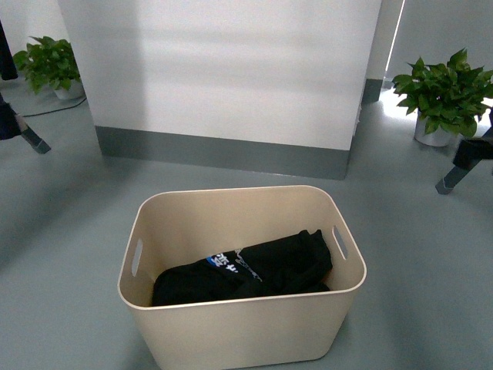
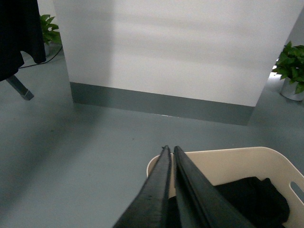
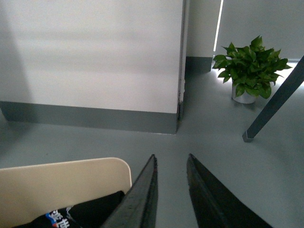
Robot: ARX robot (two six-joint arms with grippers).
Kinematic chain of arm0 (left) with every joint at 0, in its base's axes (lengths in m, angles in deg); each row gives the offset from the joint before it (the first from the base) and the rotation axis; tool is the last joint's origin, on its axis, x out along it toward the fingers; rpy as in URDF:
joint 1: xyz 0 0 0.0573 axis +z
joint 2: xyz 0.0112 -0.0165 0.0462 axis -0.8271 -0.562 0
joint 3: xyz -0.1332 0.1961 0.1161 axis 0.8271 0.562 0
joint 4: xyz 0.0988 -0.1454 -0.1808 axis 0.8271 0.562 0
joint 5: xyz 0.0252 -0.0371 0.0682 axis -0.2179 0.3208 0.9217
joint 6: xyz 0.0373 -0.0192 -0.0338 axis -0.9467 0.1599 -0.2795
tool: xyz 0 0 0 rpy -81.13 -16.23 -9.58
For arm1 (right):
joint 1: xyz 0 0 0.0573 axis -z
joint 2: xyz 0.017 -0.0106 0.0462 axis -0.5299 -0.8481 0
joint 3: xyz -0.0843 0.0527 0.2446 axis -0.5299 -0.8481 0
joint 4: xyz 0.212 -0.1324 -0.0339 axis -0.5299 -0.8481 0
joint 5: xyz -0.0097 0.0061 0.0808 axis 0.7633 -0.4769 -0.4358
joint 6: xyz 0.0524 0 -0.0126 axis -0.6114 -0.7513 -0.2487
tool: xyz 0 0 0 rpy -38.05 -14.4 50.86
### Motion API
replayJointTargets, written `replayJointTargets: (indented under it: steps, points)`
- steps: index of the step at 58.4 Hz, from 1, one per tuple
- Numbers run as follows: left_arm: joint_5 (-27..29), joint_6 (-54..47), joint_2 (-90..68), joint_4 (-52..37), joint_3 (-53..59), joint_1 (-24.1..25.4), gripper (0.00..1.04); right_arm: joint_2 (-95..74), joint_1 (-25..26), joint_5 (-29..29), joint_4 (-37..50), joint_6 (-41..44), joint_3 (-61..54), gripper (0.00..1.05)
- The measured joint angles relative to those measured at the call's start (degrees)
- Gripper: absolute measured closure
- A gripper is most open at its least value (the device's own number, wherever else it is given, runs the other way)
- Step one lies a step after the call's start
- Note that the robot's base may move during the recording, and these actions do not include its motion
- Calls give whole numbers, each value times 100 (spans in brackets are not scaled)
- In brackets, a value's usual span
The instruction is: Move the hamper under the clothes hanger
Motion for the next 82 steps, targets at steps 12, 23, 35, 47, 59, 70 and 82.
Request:
replayJointTargets:
  steps: [12, 23, 35, 47, 59, 70, 82]
  points:
    - [-380, -9, 678, -282, 887, 299, 101, 1067, 280, -310, -101, 22, -931, 102]
    - [-407, -20, 1574, 111, 1436, 442, 101, 1971, 470, -514, -463, 22, -1497, 102]
    - [-420, -22, 2439, 684, 1742, 442, 101, 2903, 861, -964, -1012, 22, -1880, 102]
    - [-420, -22, 3657, 1635, 1993, 442, 101, 4111, 970, -988, -1904, 22, -2177, 102]
    - [-420, -24, 4618, 2468, 2055, 442, 101, 5101, 970, -988, -2743, 22, -2323, 102]
    - [-422, -24, 5451, 3235, 2057, 442, 101, 5991, 970, -990, -3539, 22, -2365, 102]
    - [-422, -24, 6022, 3770, 2057, 442, 101, 6640, 970, -988, -4144, 22, -2367, 102]
